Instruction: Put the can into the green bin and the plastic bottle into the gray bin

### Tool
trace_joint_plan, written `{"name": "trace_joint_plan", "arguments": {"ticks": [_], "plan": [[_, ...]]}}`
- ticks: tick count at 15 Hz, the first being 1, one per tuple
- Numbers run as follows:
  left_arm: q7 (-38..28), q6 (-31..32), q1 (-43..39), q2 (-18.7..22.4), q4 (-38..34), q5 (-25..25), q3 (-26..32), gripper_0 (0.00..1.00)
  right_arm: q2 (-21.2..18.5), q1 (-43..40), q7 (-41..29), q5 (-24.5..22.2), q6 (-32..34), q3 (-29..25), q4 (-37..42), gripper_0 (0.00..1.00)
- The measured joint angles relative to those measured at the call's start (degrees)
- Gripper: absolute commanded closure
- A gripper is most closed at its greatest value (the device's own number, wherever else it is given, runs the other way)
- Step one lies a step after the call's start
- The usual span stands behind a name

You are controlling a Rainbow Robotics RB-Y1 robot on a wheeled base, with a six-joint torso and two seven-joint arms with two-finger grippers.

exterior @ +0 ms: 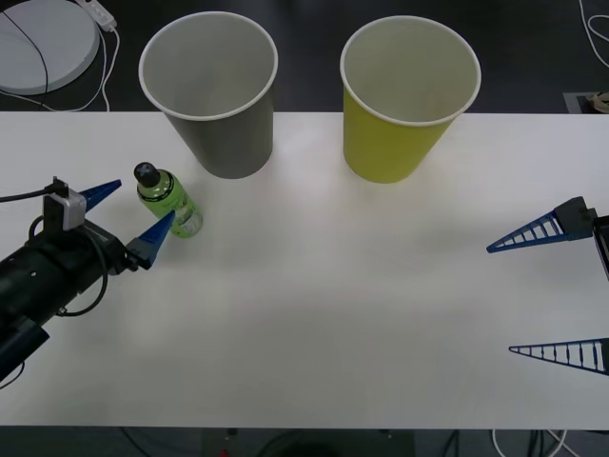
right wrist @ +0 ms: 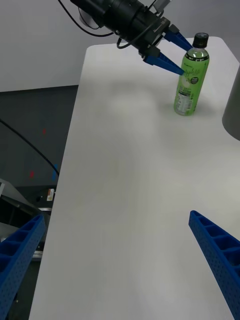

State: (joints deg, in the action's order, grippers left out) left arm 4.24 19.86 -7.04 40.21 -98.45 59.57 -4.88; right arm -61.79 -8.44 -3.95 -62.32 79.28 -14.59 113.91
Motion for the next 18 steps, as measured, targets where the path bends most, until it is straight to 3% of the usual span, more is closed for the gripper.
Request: {"name": "trace_joint_plan", "arguments": {"ticks": [18], "plan": [[-2.16,-4.56,7.09,-0.94,2.59,3.83,-6.63,0.0,0.0,0.0,0.0,0.0,0.0,0.0,0.0,0.0]]}}
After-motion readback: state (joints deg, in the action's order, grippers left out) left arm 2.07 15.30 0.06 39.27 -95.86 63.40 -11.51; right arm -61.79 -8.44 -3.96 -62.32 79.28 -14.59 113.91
